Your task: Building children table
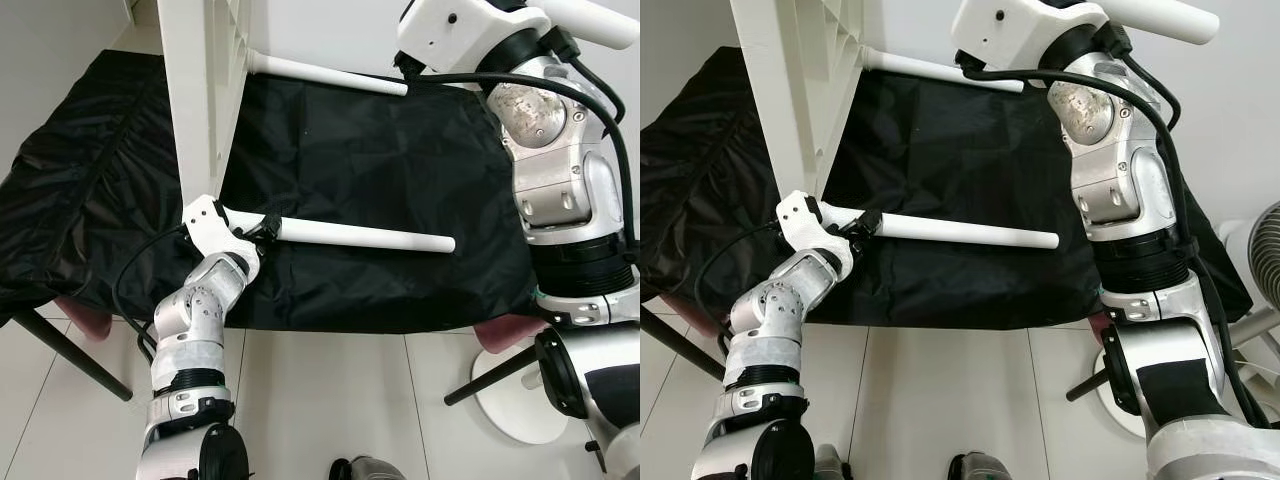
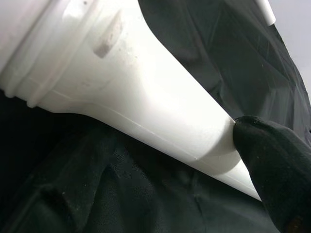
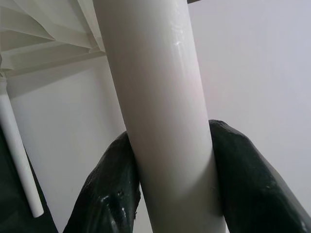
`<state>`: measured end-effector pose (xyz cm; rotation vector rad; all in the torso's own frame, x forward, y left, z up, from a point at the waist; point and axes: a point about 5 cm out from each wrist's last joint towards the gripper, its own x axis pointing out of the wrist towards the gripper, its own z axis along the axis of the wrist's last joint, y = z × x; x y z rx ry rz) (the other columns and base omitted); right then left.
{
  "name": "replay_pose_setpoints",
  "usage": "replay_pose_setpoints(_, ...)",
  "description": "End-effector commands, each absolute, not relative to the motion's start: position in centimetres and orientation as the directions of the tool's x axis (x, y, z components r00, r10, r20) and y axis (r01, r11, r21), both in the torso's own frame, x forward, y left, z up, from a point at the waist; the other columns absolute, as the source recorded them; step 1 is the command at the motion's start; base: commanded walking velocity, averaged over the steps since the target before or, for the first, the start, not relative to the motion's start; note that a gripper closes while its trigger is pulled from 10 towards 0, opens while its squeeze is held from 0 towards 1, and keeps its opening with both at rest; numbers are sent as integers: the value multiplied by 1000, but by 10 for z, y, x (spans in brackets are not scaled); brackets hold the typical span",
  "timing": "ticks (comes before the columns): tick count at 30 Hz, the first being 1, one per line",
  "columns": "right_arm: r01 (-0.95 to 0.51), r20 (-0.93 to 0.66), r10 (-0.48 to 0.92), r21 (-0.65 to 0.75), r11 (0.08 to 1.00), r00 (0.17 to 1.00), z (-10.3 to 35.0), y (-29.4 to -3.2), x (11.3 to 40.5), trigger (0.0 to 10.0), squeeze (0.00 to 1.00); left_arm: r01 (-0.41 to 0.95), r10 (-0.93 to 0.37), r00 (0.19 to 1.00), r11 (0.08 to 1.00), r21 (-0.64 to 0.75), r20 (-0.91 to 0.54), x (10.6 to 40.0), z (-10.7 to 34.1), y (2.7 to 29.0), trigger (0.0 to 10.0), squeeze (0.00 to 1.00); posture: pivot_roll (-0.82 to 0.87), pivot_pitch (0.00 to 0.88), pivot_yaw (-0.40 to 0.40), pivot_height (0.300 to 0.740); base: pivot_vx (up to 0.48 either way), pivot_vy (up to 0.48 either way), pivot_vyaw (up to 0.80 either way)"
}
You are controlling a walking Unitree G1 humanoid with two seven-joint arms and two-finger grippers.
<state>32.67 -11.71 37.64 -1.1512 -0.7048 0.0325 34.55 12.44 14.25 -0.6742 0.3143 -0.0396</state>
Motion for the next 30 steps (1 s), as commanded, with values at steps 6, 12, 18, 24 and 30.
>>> replay_pose_setpoints(6,468,723,113,-550,692,682,416,-161,301,0,0,-279,-12,883,792,-544,-470,354,140,90,10000,0,-17,43,-16,740,0,0,0)
replay_pose_setpoints(12,492,762,24,-442,751,647,422,-169,293,0,0,-159,-117,909,791,-591,-400,361,157,59,10000,0,-22,45,-6,740,0,0,0)
replay_pose_setpoints(18,462,767,-30,-354,813,641,423,-174,289,0,0,-50,-132,947,839,-542,-292,369,175,51,0,0,-27,48,0,740,0,0,0)
replay_pose_setpoints(24,493,773,-75,-324,808,630,427,-189,281,0,0,80,-113,992,918,-388,-63,392,223,72,0,0,-34,46,8,740,0,0,0)
replay_pose_setpoints(30,545,769,-136,-305,781,625,419,-205,272,0,0,124,-97,991,919,-373,90,401,265,105,0,0,-26,48,10,740,0,0,0)
